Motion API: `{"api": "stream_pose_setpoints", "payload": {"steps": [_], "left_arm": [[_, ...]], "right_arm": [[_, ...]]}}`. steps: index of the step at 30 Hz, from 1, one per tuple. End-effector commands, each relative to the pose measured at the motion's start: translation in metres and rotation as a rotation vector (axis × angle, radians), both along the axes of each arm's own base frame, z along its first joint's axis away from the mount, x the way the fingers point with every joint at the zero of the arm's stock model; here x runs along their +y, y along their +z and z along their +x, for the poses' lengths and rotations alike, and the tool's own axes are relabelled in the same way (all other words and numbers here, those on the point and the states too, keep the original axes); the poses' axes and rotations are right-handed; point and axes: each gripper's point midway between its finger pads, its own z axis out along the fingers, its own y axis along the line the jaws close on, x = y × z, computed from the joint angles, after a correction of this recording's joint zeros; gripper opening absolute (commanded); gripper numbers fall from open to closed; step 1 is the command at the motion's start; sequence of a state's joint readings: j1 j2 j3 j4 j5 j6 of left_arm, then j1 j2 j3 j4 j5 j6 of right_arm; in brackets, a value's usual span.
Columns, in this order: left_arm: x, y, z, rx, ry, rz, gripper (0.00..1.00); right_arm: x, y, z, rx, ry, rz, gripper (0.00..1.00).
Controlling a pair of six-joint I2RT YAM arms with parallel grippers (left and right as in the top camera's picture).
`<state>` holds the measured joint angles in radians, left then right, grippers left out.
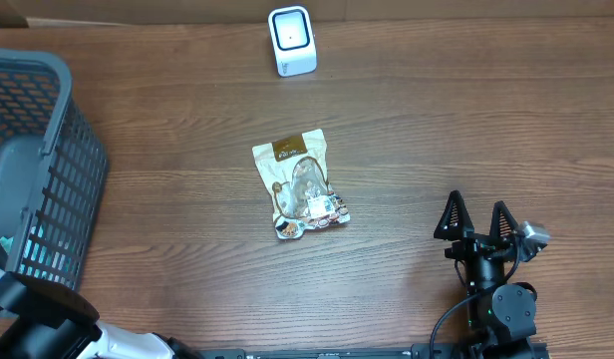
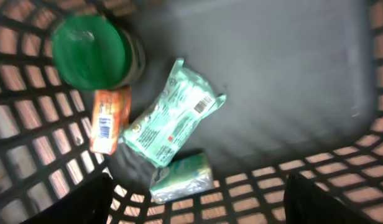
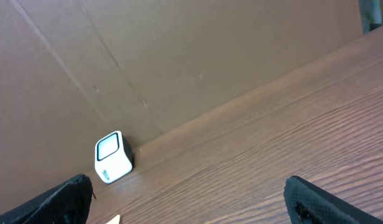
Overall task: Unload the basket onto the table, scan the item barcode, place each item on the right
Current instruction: 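Move the left gripper back into the basket above the green wipes pack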
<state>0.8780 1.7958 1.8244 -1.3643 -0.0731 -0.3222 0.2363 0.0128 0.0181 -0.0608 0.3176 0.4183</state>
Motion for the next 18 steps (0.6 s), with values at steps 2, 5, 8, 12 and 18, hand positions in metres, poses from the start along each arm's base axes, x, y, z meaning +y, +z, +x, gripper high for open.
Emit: {"api": "stream_pose_setpoints", "payload": {"steps": [2, 5, 8, 12, 18], "left_arm": [[-0.008, -0.046, -0.013, 0.095, -0.028, -0.051, 0.71], [-0.011, -0.073, -0.015, 0.105, -0.029, -0.065, 0.72], [-0.011, -0.093, -0.015, 0.106, -0.037, -0.064, 0.73], [-0.010, -0.115, -0.014, 0.101, -0.075, -0.046, 0.64], [-0.006, -0.147, -0.011, 0.090, -0.172, 0.006, 0.63]], "right_arm": [[0.000, -0.001, 0.000, -0.005, 0.003, -0.003, 1.00], [0.000, -0.001, 0.000, -0.005, 0.003, -0.003, 1.00], [0.000, -0.001, 0.000, -0.005, 0.003, -0.003, 1.00], [0.000, -0.001, 0.000, -0.005, 0.003, -0.003, 1.00], [0.000, -0.001, 0.000, -0.005, 0.003, -0.003, 1.00]]}}
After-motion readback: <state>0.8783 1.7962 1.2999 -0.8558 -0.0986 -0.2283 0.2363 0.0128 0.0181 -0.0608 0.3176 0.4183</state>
